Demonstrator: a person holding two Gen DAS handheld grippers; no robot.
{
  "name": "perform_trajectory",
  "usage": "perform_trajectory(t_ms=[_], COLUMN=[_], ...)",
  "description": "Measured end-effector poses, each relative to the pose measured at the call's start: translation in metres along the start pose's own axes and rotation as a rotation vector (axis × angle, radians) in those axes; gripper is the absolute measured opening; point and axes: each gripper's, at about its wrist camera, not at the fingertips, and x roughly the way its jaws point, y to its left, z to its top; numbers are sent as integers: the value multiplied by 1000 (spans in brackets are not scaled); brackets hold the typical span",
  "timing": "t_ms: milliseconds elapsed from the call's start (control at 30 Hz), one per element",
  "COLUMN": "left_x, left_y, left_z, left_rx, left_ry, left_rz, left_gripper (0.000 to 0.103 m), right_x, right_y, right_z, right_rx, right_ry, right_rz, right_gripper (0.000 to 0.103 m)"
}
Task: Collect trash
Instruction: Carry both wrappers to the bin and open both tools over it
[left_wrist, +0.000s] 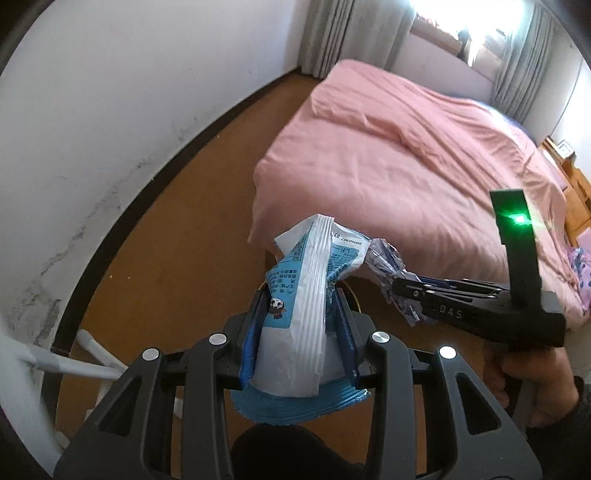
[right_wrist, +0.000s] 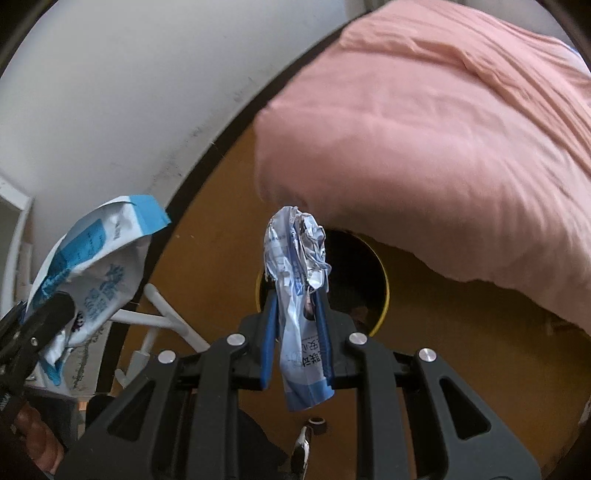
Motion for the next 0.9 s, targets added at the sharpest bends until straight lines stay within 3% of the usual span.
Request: perform_trajectory(t_ms=[100, 400, 567, 800, 900], left_x=[24, 46, 57, 76, 85], left_y=[1, 3, 2, -6, -11], left_z=[2, 1, 4, 6, 6], left_rx=[-7, -26, -25, -17, -5], left_ry=[23, 56, 75, 105, 125], left_rz=[-3, -10, -10, -25, -39], left_gripper=[36, 36, 36, 36, 36], right_x=[15, 41, 36, 20, 14], right_y=[-9, -22, -21, -28, -32], right_z=[-1, 10, 12, 12, 15], right_rx=[10, 18, 22, 61, 76], right_ry=[33, 61, 38, -7, -27], right_rz=[-13, -3, 18, 24, 30], right_gripper=[21, 21, 43, 57, 58])
